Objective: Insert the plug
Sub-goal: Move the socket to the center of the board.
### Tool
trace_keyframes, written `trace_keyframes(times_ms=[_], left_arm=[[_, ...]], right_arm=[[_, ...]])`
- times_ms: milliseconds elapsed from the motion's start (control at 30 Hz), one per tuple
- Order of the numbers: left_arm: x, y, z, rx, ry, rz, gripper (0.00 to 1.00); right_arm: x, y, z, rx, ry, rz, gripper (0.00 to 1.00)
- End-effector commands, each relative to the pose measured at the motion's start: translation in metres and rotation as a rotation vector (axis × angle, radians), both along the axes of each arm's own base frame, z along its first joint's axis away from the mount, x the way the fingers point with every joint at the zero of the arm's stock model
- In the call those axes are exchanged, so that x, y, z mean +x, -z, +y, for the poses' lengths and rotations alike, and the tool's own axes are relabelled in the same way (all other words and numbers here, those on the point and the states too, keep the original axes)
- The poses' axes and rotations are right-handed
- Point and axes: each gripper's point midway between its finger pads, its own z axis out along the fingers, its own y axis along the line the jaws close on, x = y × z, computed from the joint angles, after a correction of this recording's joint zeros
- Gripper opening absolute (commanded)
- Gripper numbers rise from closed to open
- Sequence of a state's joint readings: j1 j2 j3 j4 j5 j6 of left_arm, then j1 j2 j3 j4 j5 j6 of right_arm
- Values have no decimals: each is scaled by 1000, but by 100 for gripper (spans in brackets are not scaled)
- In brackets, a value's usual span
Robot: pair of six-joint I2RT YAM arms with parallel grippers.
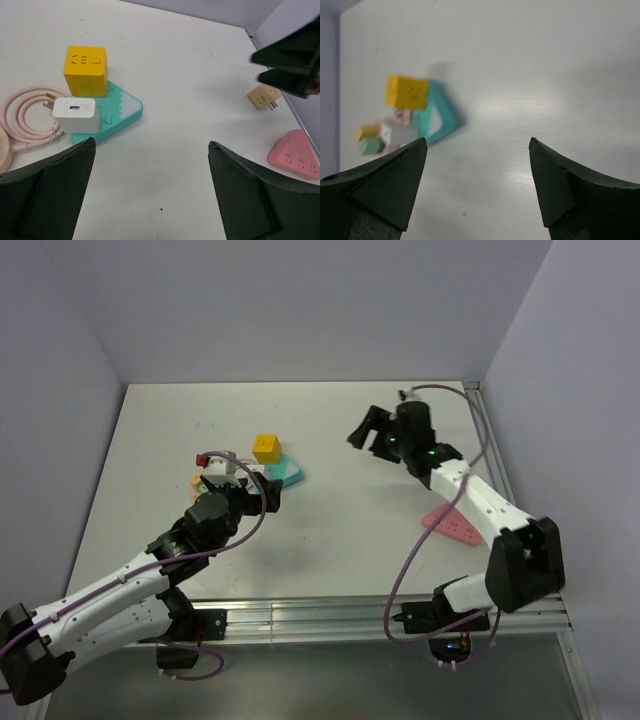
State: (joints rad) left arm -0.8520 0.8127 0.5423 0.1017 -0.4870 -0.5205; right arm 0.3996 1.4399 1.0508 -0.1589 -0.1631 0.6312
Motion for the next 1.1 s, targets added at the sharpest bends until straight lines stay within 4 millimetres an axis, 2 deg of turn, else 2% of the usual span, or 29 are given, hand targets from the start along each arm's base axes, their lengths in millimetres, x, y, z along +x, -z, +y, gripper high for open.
trace_keyframes(times_ms=[0,33,67,133,167,233,267,333,367,467,600,667,733,767,833,867,1000,1033,1067], left_arm=[[3,-9,-2,-70,-16,-3,100],[4,-7,-3,-63,-13,5,100],[4,-6,-3,-57,-15,10,99],[6,-5,-3,-46,-26,30,100],[6,-5,-5,-43,-22,34,100],[6,-6,-9,-38,-4,43,99],[6,-6,-11,-36,5,44,99],[5,-10,-13,-37,19,37,99],[5,-11,-13,-36,24,31,100],[7,-11,-10,-12,15,11,100],[11,-5,-6,24,-10,4,100],[12,1,-5,41,-15,0,100],[13,6,-7,35,-13,1,100],[12,10,-8,32,-4,0,100],[12,14,-8,29,-2,-8,100],[10,23,-6,40,2,-3,99],[9,28,-5,45,12,-32,100],[8,28,-5,37,14,-36,100],[7,32,-5,40,21,-34,100]], right_arm=[[-3,-3,-90,-158,216,-31,91],[-6,0,-106,-197,266,-32,98],[-5,-3,-131,-258,367,-48,100],[-8,-9,-155,-308,467,-53,100],[-11,-4,-170,-362,529,-32,100],[-7,-5,-180,-396,561,-28,100],[-6,4,-184,-425,567,5,100],[0,6,-192,-445,587,22,100],[3,15,-195,-471,589,49,100],[9,23,-215,-554,629,69,100],[3,34,-245,-564,735,139,100],[-7,39,-265,-549,815,186,100],[-14,48,-268,-481,865,226,99],[-25,55,-285,-446,949,278,99],[-40,61,-301,-474,1022,321,98],[-54,66,-307,-504,1057,364,98],[-91,78,-323,-539,1217,473,98],[-96,80,-323,-527,1226,479,98],[-102,90,-320,-500,1219,500,98]])
